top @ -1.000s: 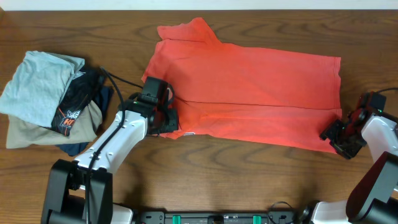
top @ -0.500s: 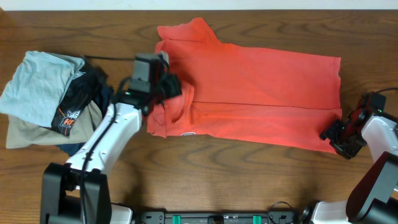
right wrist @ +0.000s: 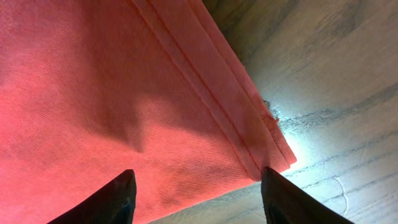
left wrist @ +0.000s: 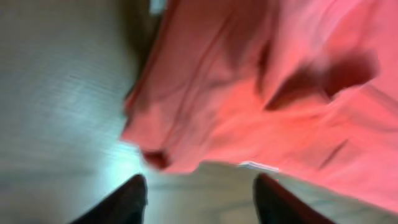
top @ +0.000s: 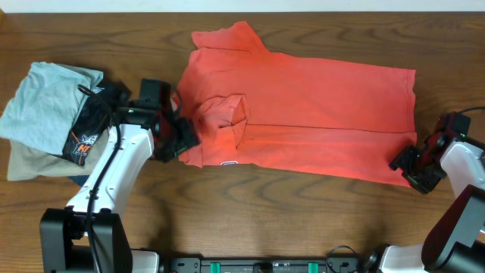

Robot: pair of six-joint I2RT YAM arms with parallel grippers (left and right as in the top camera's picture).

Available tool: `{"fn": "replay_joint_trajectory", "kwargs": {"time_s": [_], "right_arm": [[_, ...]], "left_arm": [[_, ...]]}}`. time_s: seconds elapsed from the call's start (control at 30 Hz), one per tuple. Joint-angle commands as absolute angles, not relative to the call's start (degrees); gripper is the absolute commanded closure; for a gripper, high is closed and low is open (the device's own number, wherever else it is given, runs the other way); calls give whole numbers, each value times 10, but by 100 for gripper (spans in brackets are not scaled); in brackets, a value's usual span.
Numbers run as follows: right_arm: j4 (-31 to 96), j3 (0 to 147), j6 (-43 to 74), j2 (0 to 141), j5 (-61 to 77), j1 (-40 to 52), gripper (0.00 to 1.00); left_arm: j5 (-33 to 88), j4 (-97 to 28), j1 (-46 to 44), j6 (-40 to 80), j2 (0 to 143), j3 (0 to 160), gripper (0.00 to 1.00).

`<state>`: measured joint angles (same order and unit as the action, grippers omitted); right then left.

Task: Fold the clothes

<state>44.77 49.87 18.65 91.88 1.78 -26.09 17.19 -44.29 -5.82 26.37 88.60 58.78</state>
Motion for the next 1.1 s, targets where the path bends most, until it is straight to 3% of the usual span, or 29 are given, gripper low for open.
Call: {"fn": "replay_joint_trajectory", "kwargs": {"time_s": [0.0, 0.23, 0.37, 0.53, 0.77, 0.93, 1.07], "right_arm": [[446, 496, 188, 922, 22, -262, 37], [428, 497, 175, 922, 71, -262, 40], [436, 515, 152, 921, 97, -262, 28], [462, 545, 161, 920, 49, -262, 27], [437, 531, 165, 921, 6, -262, 45], [383, 487, 165, 921, 16, -262, 48], [339, 447, 165, 921, 19, -262, 70]], "left_arm": [[139, -453, -60, 229, 881, 564, 50], [138, -425, -83, 183, 881, 522, 48], [133, -411, -84, 180, 881, 511, 42], [127, -401, -84, 180, 881, 511, 42], [127, -389, -84, 180, 881, 511, 41], [127, -389, -84, 180, 881, 511, 36], [127, -388, -84, 180, 881, 511, 35]]}}
